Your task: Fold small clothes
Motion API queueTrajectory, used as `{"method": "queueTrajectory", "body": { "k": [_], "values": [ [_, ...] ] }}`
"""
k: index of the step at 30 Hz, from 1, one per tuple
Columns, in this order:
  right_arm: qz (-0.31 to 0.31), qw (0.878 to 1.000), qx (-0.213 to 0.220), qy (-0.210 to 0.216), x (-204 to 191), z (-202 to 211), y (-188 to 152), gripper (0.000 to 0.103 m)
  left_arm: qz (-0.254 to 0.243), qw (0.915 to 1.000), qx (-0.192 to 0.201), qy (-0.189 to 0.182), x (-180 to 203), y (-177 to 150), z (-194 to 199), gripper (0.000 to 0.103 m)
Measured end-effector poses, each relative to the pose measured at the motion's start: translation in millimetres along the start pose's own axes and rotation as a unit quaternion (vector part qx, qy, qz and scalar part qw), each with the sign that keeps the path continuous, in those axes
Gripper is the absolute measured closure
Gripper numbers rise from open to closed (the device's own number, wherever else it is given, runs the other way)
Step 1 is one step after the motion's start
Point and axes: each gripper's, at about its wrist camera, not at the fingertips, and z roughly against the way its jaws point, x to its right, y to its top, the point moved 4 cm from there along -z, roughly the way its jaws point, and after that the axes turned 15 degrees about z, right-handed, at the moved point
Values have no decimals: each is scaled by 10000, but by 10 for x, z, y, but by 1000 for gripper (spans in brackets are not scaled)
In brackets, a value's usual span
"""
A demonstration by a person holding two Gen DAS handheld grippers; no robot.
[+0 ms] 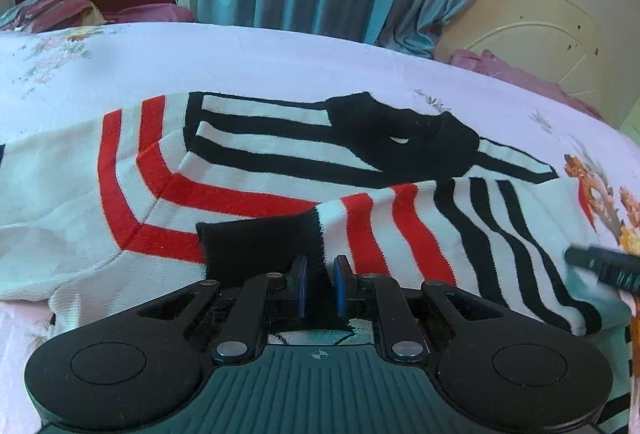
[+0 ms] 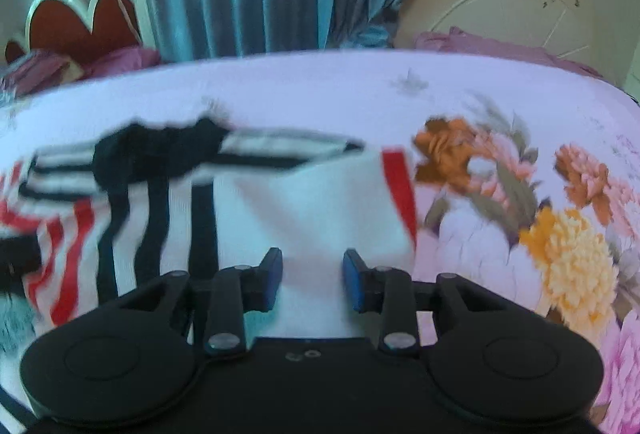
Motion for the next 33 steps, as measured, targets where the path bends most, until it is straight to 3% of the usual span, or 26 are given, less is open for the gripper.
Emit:
{"method": "queueTrajectory", "body": {
  "k": [14, 18, 22, 23, 25, 26, 27, 33],
  "values": [
    [389, 9992, -92, -55, -179, 282, -293, 67, -216, 9994, 15, 286, 45, -32, 132, 89],
    [94, 9991, 263, 331, -277, 541, -163, 62, 47, 9998, -33, 167, -165, 3, 393, 89],
    [34, 9974, 426, 578, -547, 697, -63, 59, 416, 9991, 26, 124, -633, 57, 667, 87],
    [27, 9971, 442, 617, -614, 723, -45, 56, 509, 9986, 50, 133, -773, 77, 731, 83],
    [-21, 9963, 489, 701, -768, 790, -10, 52, 729, 9970, 143, 216, -1090, 118, 865, 52],
    [-35, 9960, 498, 744, -847, 811, 9, 52, 821, 9960, 218, 285, -1226, 135, 919, 30],
    [-42, 9956, 499, 798, -945, 829, 39, 52, 941, 9942, 361, 387, -1428, 169, 1000, 24],
    [116, 9928, 500, 1079, -1577, 807, 226, 51, 1698, 9810, 497, 799, -2538, 334, 1172, 24]
  ]
}}
